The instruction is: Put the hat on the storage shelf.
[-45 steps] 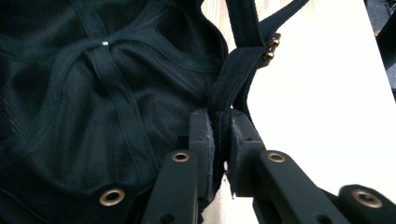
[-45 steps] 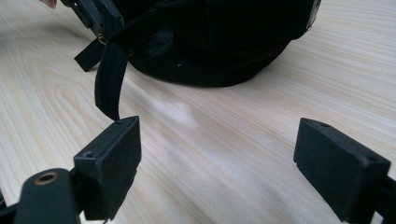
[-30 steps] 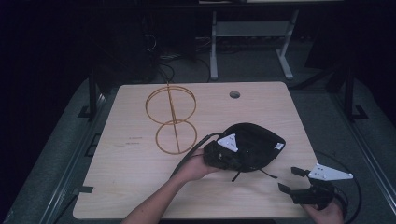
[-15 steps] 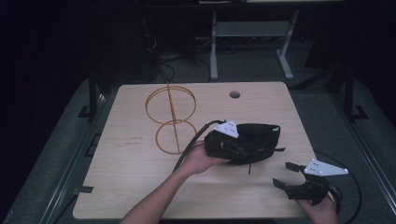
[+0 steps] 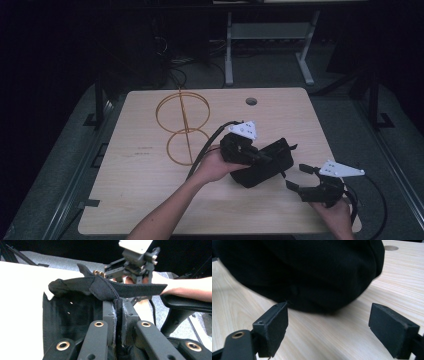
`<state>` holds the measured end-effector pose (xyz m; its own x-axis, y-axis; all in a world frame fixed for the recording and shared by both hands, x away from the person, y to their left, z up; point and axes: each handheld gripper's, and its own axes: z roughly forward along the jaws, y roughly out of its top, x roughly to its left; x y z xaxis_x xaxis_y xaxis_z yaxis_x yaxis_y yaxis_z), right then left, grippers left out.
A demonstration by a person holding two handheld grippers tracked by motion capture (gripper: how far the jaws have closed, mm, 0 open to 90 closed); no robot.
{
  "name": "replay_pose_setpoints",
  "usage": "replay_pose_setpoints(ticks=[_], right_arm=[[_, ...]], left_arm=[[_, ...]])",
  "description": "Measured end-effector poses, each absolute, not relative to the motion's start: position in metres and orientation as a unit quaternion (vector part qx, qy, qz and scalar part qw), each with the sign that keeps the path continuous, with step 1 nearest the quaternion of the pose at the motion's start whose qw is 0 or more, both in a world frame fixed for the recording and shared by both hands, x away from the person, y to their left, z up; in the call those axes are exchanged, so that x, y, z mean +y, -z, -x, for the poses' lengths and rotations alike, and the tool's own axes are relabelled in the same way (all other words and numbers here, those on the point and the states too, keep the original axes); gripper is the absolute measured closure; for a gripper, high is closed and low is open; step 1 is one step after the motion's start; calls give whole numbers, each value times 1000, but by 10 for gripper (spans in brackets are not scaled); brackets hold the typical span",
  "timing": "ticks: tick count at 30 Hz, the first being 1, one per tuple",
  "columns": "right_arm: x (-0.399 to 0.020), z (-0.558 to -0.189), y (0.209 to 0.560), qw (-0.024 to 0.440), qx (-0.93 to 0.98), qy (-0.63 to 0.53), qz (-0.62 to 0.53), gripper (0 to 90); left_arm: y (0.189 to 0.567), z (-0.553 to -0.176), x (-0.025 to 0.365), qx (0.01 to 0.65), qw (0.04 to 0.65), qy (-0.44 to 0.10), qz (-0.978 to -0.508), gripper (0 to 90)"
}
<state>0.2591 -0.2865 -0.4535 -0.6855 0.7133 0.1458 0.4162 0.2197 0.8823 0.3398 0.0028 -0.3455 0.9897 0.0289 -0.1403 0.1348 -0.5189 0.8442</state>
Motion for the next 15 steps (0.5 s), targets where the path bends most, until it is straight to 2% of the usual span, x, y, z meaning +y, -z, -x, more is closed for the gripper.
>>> replay_pose_setpoints(ticks=[2, 11, 14, 15], right_arm=[[-283, -262, 455, 139, 766, -508, -367, 198], [-277, -268, 459, 125, 762, -519, -368, 234], [-276, -270, 460, 122, 762, -520, -367, 270], [-275, -271, 461, 121, 762, -520, -367, 307]], left_arm=[[345, -339, 2, 45, 488, 53, -870, 839], [342, -336, 0, 35, 490, 54, -869, 840], [340, -335, -1, 32, 489, 54, -870, 840], [339, -335, -2, 30, 489, 52, -870, 840]])
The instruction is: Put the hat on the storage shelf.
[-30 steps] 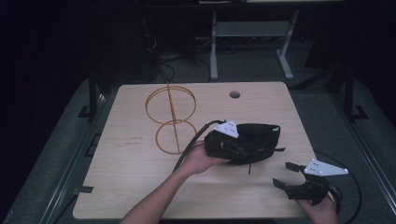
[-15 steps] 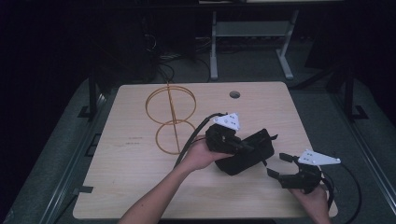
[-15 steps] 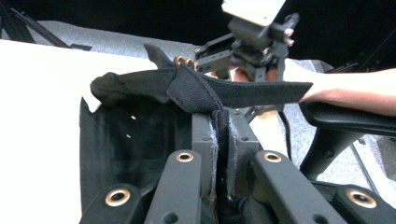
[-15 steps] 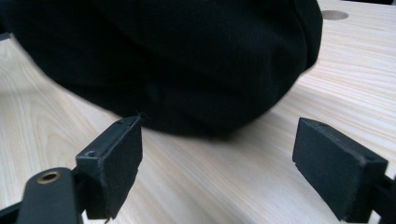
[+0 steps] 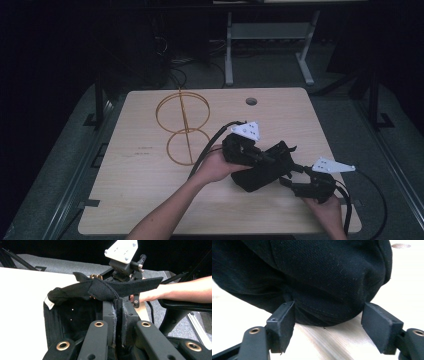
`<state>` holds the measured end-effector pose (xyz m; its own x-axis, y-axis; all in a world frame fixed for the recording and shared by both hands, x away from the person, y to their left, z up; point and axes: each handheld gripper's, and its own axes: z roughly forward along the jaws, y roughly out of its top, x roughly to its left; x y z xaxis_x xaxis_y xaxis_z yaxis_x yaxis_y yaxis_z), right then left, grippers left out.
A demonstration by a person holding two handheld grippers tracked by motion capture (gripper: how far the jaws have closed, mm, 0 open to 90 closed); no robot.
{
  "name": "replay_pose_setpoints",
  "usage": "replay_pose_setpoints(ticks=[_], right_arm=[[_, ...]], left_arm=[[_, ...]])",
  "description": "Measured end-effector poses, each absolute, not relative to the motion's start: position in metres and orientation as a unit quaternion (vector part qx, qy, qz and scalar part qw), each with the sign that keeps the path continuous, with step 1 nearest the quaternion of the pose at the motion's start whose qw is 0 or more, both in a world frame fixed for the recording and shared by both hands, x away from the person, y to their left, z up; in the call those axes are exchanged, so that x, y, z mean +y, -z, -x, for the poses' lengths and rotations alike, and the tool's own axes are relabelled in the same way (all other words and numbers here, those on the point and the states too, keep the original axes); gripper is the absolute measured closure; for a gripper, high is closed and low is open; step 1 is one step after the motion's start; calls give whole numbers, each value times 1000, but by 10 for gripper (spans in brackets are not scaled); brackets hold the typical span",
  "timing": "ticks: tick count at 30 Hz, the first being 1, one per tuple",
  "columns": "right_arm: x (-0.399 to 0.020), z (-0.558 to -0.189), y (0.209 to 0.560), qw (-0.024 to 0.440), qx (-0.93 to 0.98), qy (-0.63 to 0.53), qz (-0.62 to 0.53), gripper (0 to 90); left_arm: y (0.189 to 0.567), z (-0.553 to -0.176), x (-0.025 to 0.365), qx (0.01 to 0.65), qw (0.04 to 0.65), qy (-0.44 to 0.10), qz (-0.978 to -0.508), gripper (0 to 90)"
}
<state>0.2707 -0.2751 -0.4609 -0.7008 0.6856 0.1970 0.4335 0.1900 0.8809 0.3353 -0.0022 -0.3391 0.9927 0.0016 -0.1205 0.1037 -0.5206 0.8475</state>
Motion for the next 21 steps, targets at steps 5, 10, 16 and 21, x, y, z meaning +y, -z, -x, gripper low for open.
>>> replay_pose_setpoints(ticks=[5, 10, 16, 21], right_arm=[[-275, -271, 461, 124, 759, -525, -364, 419], [-274, -270, 459, 128, 761, -527, -357, 570], [-274, -267, 458, 123, 771, -524, -340, 784], [-275, -264, 454, 125, 778, -522, -326, 846]], left_arm=[[337, -335, -4, 29, 493, 53, -868, 840], [337, -335, -5, 28, 493, 55, -868, 840], [335, -335, -2, 28, 497, 52, -866, 840], [334, -335, 2, 32, 496, 47, -866, 839]])
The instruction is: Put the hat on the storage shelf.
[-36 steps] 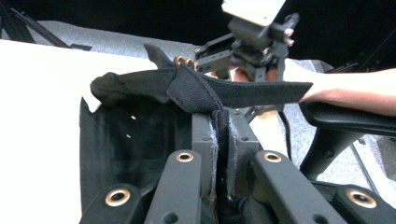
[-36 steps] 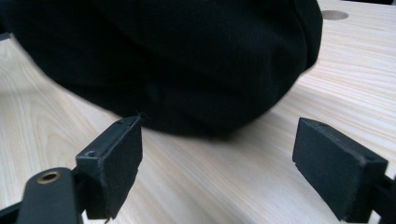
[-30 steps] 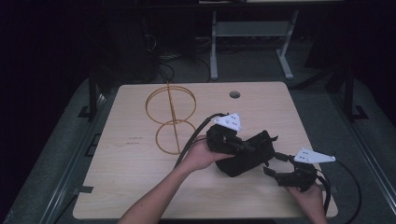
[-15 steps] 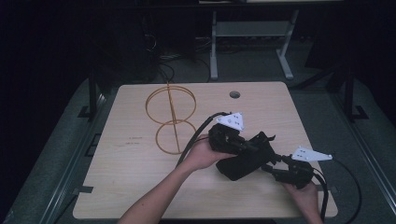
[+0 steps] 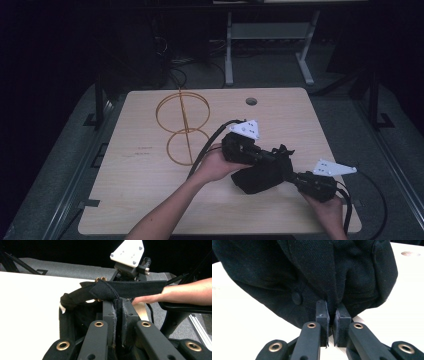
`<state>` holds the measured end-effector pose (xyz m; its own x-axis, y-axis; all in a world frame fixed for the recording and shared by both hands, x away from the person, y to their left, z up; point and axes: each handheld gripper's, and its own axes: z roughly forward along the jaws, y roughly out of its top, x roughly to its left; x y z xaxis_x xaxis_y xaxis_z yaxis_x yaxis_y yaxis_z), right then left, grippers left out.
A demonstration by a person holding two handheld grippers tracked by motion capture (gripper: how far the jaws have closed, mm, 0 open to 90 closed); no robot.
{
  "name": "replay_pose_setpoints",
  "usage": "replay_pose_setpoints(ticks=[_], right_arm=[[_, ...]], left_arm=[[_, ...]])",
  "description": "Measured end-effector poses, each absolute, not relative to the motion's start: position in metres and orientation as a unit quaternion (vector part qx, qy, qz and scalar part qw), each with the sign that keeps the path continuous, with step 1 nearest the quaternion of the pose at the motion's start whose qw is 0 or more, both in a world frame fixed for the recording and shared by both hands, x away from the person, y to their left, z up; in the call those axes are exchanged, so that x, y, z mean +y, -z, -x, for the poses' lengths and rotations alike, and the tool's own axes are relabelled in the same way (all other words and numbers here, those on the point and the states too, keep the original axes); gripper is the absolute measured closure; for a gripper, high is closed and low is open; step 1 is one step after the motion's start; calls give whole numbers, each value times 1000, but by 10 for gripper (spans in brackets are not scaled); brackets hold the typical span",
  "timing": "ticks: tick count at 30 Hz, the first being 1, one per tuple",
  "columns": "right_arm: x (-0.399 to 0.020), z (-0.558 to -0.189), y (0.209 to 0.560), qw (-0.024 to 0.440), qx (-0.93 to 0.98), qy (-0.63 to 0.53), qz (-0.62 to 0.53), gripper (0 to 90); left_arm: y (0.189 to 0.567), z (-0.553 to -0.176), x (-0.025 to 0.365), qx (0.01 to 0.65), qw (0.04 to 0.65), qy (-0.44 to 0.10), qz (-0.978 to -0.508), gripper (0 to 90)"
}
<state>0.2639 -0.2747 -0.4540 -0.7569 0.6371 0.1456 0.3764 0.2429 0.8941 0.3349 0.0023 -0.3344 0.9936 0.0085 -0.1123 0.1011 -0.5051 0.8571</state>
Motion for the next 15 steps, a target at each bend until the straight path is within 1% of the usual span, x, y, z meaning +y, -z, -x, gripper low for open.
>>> replay_pose_setpoints(ticks=[15], right_arm=[[-277, -263, 447, 120, 777, -527, -322, 863]], left_arm=[[336, -335, 18, 48, 487, 28, -872, 828]])
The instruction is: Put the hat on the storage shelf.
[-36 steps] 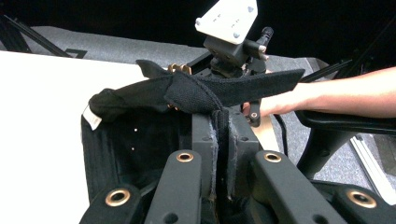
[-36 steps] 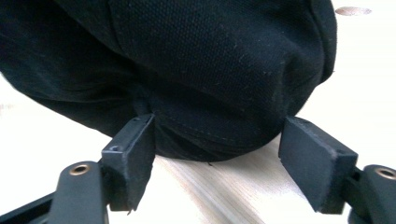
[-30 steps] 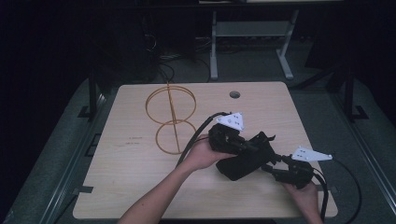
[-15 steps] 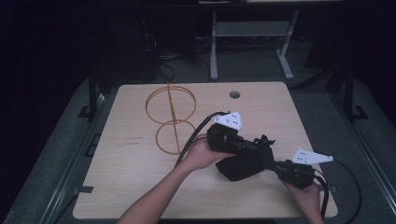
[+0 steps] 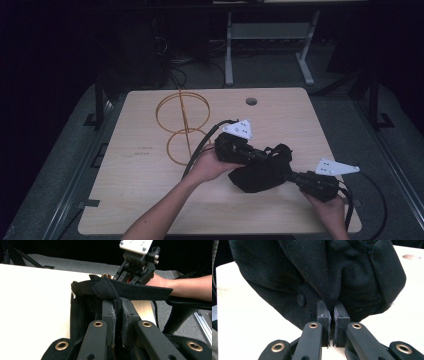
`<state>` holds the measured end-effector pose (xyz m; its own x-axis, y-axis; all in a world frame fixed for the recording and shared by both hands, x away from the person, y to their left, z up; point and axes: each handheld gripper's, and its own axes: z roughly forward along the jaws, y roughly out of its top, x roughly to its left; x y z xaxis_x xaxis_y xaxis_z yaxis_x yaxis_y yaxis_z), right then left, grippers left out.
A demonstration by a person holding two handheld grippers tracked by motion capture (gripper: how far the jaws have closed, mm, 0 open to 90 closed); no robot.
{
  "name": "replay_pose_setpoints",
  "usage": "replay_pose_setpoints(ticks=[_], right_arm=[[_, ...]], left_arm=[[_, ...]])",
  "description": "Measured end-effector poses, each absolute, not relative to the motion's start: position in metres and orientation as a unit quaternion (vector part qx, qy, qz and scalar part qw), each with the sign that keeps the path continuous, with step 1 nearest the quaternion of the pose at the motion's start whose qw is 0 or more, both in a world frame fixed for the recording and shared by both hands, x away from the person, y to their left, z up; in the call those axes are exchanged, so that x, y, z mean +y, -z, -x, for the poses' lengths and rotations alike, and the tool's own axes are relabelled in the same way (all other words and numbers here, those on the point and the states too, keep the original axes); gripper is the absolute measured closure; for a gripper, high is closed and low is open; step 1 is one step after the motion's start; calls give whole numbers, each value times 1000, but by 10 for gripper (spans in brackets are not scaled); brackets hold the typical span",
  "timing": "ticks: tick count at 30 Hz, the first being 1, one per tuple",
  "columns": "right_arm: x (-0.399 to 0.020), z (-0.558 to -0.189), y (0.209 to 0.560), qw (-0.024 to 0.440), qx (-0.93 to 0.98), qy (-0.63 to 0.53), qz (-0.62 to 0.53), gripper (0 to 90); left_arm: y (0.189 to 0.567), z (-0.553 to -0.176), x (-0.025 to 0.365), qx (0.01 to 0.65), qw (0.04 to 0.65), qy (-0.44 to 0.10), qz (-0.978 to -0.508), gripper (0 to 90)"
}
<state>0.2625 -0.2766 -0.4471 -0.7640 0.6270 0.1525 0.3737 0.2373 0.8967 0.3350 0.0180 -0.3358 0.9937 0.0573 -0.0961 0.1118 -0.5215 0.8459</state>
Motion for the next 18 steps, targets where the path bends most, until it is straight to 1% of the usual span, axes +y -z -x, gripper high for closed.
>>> replay_pose_setpoints(ticks=[9, 11, 18], right_arm=[[-276, -264, 440, 119, 778, -530, -317, 865], [-276, -264, 438, 118, 778, -530, -318, 866], [-276, -265, 427, 123, 783, -520, -319, 869]], left_arm=[[335, -335, 29, 55, 482, 13, -874, 763], [335, -335, 32, 59, 482, 10, -874, 705], [334, -331, 51, 72, 482, -4, -873, 633]])
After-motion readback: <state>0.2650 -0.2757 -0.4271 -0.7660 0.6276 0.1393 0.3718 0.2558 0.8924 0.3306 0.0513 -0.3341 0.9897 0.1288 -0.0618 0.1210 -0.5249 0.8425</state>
